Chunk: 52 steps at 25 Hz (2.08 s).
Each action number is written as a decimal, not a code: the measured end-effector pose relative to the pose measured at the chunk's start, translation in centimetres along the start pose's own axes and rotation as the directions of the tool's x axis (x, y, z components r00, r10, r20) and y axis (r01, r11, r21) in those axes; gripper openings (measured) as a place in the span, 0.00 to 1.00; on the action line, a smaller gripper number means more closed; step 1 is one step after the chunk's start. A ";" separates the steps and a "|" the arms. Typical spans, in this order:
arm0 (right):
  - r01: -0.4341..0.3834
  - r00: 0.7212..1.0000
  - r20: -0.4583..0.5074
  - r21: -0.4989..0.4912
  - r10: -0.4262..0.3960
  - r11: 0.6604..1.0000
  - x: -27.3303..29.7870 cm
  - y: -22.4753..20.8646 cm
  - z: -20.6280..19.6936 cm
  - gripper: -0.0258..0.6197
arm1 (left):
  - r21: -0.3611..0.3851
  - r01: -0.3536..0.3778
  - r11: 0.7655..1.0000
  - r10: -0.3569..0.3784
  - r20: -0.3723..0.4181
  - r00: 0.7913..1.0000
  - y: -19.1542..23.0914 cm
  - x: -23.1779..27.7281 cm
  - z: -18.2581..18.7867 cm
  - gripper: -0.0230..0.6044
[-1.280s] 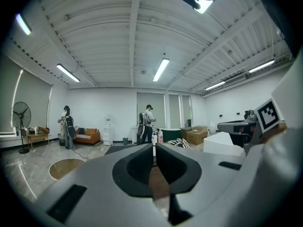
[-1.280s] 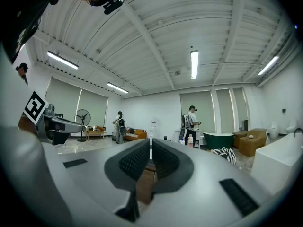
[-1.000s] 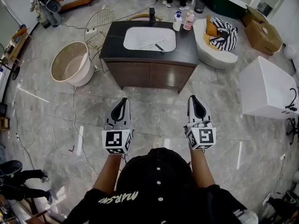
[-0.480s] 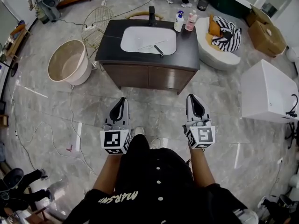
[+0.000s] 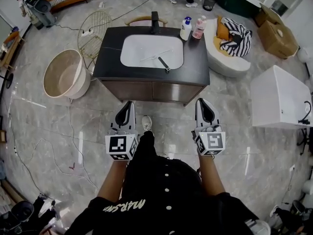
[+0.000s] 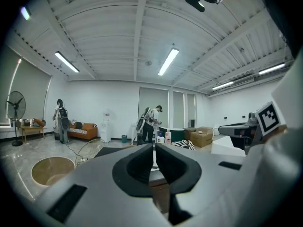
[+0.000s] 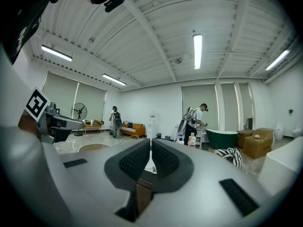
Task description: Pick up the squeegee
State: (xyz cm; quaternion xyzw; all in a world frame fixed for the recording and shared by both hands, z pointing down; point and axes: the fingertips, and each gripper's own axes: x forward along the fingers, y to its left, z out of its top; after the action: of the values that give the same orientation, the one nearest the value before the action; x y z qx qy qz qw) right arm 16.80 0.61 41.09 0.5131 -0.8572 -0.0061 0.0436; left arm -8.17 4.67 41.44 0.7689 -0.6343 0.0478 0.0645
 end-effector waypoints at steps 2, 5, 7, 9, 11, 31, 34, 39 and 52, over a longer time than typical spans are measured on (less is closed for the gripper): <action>0.002 1.000 -0.002 -0.006 -0.002 1.000 3.0 -0.7 0.3 0.04 | 0.007 0.008 1.000 -0.008 0.013 1.000 1.3 3.0 1.0 0.07; 0.004 1.000 0.002 -0.016 -0.004 1.000 7.6 -1.6 1.3 0.04 | 0.009 0.013 1.000 -0.014 0.028 1.000 3.6 7.2 2.6 0.07; 0.003 1.000 0.011 -0.027 -0.003 1.000 10.7 -2.0 2.3 0.04 | 0.012 0.018 1.000 -0.019 0.034 0.999 5.1 9.8 3.7 0.07; 0.005 1.000 0.022 -0.036 -0.004 0.999 13.6 -2.4 3.2 0.04 | 0.018 0.025 1.000 -0.026 0.040 0.999 6.6 12.2 4.7 0.07; 0.010 1.000 0.029 -0.035 -0.009 0.999 16.4 -2.7 3.9 0.04 | 0.023 0.031 0.999 -0.032 0.045 0.998 8.1 14.4 5.5 0.07; 0.028 0.999 -0.037 -0.047 -0.030 0.999 29.0 -4.2 3.5 0.04 | -0.001 0.094 0.996 -0.094 -0.002 0.996 14.1 25.8 6.3 0.07; 0.014 0.999 -0.037 -0.053 -0.016 0.998 30.5 -5.0 3.4 0.04 | -0.001 0.083 0.997 -0.083 -0.011 0.997 14.3 27.1 6.1 0.07; -0.057 0.998 -0.041 -0.045 0.055 0.997 33.5 -5.8 3.5 0.04 | 0.005 0.062 0.998 -0.062 0.003 0.998 14.4 29.4 7.4 0.07; -0.204 0.935 -0.293 0.021 0.201 0.979 39.5 -6.7 -5.2 0.04 | -0.024 0.035 0.999 -0.037 -0.105 0.994 13.2 32.2 4.0 0.07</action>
State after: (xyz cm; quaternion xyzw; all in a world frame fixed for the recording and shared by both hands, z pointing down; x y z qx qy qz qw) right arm 4.54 -37.13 48.57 0.4171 -0.8894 0.0706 0.1734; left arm -15.04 -29.65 43.05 0.7759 -0.6165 0.0803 0.1074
